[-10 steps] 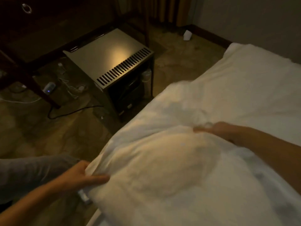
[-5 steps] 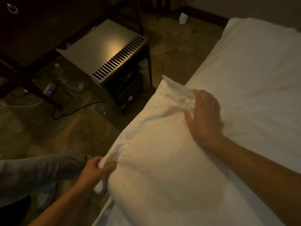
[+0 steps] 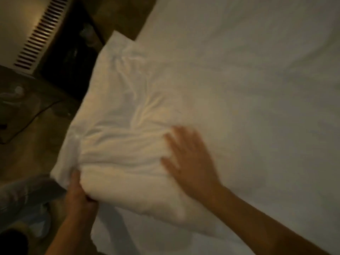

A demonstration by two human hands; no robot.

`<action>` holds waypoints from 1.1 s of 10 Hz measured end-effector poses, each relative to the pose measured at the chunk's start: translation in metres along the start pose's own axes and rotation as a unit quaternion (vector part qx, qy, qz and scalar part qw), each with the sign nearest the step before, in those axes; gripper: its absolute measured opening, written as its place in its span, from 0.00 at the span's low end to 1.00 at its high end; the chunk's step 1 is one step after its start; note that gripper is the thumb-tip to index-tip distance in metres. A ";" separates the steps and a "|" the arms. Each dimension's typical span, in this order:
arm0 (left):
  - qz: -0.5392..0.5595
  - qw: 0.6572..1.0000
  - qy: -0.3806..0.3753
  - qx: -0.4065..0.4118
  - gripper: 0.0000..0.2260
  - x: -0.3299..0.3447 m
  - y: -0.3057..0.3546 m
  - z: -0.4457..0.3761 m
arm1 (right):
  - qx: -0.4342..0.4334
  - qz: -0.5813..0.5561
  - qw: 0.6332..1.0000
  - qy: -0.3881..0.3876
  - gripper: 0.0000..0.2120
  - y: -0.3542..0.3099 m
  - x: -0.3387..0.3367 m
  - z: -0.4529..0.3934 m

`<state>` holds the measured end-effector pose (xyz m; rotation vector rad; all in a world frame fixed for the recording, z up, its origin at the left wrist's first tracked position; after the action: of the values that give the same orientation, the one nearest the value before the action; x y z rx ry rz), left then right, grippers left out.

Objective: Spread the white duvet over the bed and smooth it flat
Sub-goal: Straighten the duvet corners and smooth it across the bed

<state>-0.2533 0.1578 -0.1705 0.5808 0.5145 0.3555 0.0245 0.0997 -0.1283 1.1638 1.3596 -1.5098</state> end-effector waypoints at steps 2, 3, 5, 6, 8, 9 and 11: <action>-0.077 0.994 -0.067 0.044 0.29 0.039 -0.082 0.117 | 0.085 -0.028 0.995 -0.037 0.28 0.023 0.018 0.110; -0.025 0.998 0.012 0.060 0.33 0.049 -0.078 0.141 | 0.076 -0.076 0.992 -0.070 0.28 0.016 0.031 0.130; 0.040 0.997 -0.062 -0.029 0.27 0.042 -0.136 0.187 | 0.539 -0.582 0.609 0.012 0.25 -0.006 -0.010 0.211; 0.026 0.964 -0.245 -0.102 0.36 0.059 -0.178 0.238 | 0.614 -0.711 0.341 0.028 0.36 0.013 -0.013 0.229; 0.014 0.984 -0.171 0.053 0.22 0.053 -0.188 0.234 | 0.618 -0.703 0.284 0.207 0.39 0.079 -0.007 0.216; -0.007 0.993 -0.119 0.015 0.25 0.028 -0.217 0.228 | 0.698 -0.592 0.391 0.095 0.32 0.083 0.009 0.240; -0.025 0.907 -0.410 -0.093 0.28 0.089 -0.273 0.317 | 0.498 -0.791 0.303 0.188 0.30 0.143 -0.036 0.290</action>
<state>0.0416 -0.1503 -0.1380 0.4764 -0.3160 0.0846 0.1339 -0.2069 -0.1310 0.1348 1.9058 -4.2246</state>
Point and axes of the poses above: each hand's wrist, its own z-axis away from the middle knuckle, its own x-axis out of the palm, y = z × x, the point moved 2 cm from there along -z, towards the middle knuckle, and after that the axes turned 8 degrees about y, right-handed, at the moved point
